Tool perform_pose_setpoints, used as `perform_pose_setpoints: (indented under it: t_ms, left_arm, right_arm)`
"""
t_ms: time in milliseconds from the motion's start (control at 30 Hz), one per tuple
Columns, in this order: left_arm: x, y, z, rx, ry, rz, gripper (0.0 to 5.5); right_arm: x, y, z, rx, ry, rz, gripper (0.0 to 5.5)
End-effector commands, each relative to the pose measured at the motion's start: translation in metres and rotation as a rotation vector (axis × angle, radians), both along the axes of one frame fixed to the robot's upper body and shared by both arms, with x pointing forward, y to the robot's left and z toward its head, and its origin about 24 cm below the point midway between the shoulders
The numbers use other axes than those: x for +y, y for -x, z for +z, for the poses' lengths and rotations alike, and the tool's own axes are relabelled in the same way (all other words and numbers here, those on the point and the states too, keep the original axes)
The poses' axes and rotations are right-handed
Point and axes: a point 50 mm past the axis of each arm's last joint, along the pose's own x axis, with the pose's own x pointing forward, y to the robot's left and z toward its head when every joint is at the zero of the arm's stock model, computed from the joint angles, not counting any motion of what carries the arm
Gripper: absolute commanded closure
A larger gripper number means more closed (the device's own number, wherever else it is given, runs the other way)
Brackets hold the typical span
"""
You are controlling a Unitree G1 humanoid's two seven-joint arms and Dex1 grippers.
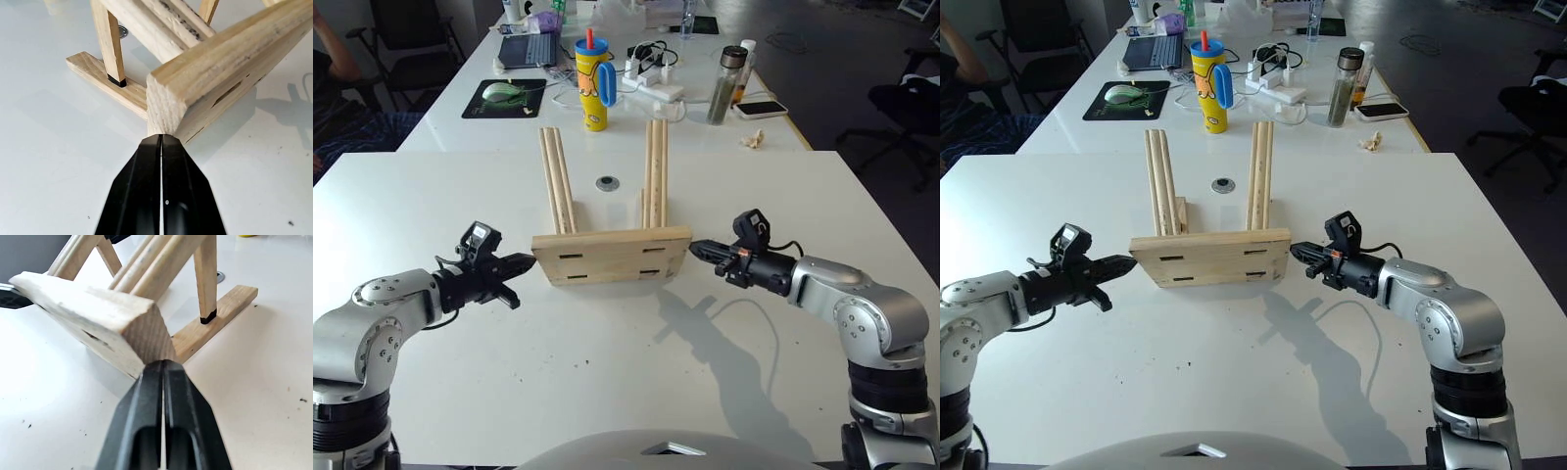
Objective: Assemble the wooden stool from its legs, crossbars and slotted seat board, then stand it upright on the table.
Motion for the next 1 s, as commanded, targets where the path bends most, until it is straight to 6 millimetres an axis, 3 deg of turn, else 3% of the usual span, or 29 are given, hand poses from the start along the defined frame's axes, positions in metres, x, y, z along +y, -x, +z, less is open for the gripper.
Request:
perform_pose_setpoints:
  t_ms: [33,100,200,367,533,700,800,1000]
  left_arm:
    - [0.017,0.027,-0.026,0.105,-0.04,-0.288,4.91]
    - [0.034,0.033,-0.026,0.121,-0.008,-0.306,4.6]
    - [0.044,0.028,-0.025,0.11,-0.018,-0.332,4.18]
    - [0.06,0.008,-0.02,0.04,-0.105,-0.332,3.5]
    - [0.055,-0.006,-0.013,-0.023,-0.13,-0.431,2.76]
    - [0.057,-0.032,-0.01,-0.123,-0.22,-0.434,2.11]
    - [0.057,-0.041,-0.015,-0.143,-0.306,-0.473,2.11]
    - [0.04,-0.055,-0.02,-0.166,-0.267,-0.57,2.11]
  right_arm:
    - [-0.011,0.023,-0.02,0.049,0.128,0.277,5.0]
    - [-0.027,0.023,-0.025,0.083,0.152,0.317,4.68]
    - [-0.037,0.015,-0.025,0.057,0.148,0.35,4.24]
    - [-0.03,0.012,-0.036,0.004,0.158,0.414,3.51]
    - [-0.011,0.008,-0.041,-0.057,0.12,0.445,2.74]
    - [0.001,-0.001,-0.04,-0.129,0.119,0.439,1.93]
    - [0.007,-0.01,-0.039,-0.167,0.119,0.44,1.9]
    - [0.015,-0.02,-0.038,-0.206,0.113,0.464,1.9]
